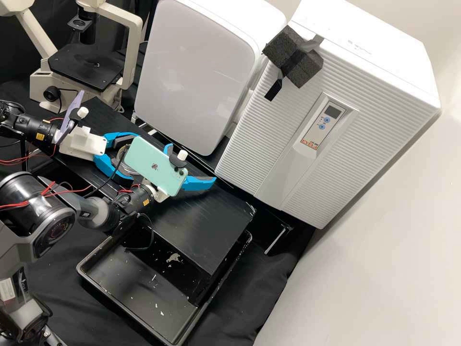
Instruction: Place the petri dish on the microscope
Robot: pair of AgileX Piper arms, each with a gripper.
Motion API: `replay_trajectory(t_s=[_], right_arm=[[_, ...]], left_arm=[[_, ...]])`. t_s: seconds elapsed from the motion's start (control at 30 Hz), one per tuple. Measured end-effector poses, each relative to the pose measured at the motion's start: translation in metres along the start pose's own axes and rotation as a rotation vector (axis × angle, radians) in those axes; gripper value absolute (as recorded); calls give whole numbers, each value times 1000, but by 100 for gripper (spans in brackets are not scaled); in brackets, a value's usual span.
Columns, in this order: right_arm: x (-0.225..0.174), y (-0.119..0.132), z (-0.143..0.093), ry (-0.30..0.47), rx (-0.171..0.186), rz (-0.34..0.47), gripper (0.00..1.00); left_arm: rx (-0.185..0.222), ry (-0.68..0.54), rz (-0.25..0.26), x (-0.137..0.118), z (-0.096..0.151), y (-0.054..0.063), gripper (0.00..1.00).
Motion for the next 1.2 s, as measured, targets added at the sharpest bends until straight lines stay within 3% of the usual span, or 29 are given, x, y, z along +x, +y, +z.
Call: replay_trajectory(t_s=[0.43, 0.8, 0.83, 1.2], right_arm=[[0, 0, 0, 0, 0, 0, 100], [0, 0, 0, 0, 0, 0, 100], [0, 0, 0, 0, 0, 0, 100], [0, 0, 0, 0, 0, 0, 100]], left_arm=[[1, -15, 51, 4, -1, -13, 100], [0, -18, 64, 3, -1, -13, 100], [0, -19, 66, 3, 0, -13, 0], [10, -17, 70, 3, -1, -14, 0]])
